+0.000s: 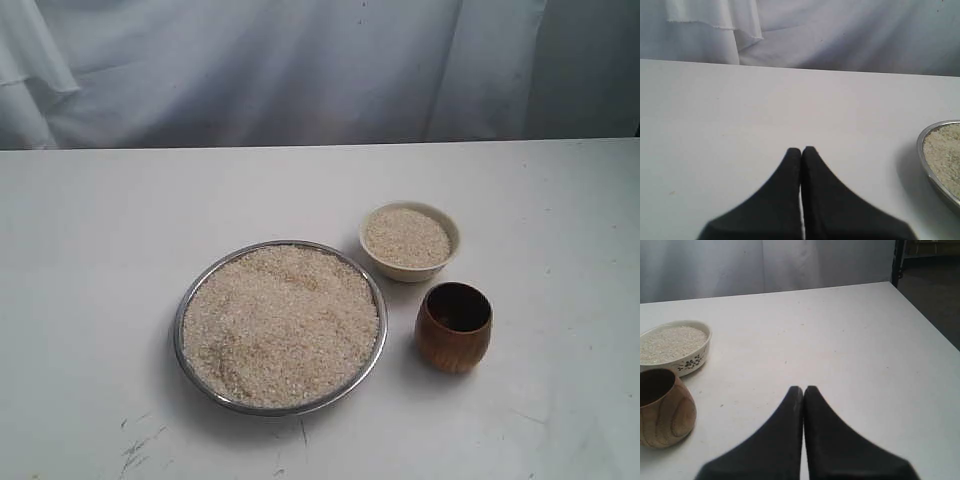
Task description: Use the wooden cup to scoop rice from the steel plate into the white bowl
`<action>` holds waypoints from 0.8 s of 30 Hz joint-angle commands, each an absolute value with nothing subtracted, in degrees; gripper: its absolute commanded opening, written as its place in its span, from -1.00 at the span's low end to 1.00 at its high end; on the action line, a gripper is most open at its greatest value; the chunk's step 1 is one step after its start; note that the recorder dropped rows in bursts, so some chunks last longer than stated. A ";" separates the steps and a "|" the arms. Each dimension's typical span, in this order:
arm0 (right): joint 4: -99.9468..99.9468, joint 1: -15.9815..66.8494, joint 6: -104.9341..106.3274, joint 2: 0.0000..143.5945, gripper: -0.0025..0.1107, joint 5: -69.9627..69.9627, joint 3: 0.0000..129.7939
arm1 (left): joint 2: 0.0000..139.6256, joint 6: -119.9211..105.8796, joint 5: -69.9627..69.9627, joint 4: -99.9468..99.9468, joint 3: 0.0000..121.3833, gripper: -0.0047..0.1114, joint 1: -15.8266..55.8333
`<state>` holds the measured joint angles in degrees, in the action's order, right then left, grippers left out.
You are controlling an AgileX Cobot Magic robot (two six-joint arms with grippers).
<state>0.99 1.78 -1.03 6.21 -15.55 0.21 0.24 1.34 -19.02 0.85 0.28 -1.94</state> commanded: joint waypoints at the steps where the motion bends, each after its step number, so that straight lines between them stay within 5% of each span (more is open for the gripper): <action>1: 1.10 2.03 -0.84 6.16 -0.96 -15.50 0.00 | 0.00 1.35 -18.27 0.79 0.00 -0.92 -1.79; 12: 1.10 2.03 -0.84 6.16 -0.96 -15.07 0.00 | 0.00 1.35 -18.27 0.79 0.00 -0.92 -1.79; 24: 1.10 2.03 -11.57 6.16 -0.96 18.30 0.00 | 0.00 1.35 -18.27 0.79 0.00 -0.92 -1.79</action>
